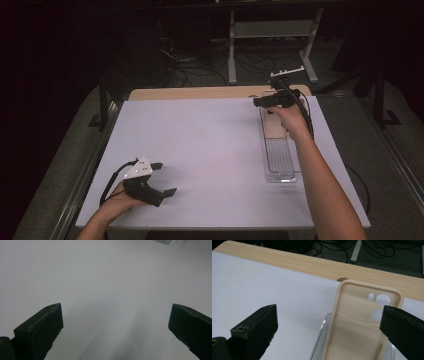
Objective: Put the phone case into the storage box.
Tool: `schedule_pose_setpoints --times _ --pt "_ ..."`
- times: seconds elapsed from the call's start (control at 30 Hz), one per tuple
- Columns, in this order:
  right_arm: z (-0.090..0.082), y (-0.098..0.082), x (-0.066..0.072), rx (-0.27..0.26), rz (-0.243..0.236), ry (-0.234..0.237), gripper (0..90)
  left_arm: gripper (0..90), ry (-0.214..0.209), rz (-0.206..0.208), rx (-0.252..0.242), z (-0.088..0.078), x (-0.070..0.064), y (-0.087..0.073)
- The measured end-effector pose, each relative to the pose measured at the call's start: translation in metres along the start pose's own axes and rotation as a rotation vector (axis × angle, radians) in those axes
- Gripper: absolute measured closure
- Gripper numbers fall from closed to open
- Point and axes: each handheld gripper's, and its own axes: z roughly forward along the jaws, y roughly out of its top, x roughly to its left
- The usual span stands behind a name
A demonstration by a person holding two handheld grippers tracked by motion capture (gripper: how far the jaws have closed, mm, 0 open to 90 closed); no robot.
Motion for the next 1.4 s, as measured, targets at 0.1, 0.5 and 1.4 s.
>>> schedule_pose_setpoints --times 0.1,0.5,1.4 --pt "-0.007 -0.006 0.003 -0.012 -0.009 0.033 1.2 0.0 0.003 -0.012 -0.006 0.000 0.000 0.000" --pt "-0.026 -0.030 0.011 -0.060 -0.052 0.108 1.2 0.0 0.011 -0.019 -0.007 0.001 -0.001 0.001" --pt "-0.051 -0.108 0.023 -0.083 -0.160 0.274 1.3 0.0 0.004 0.005 0.008 0.002 -0.001 0.004"
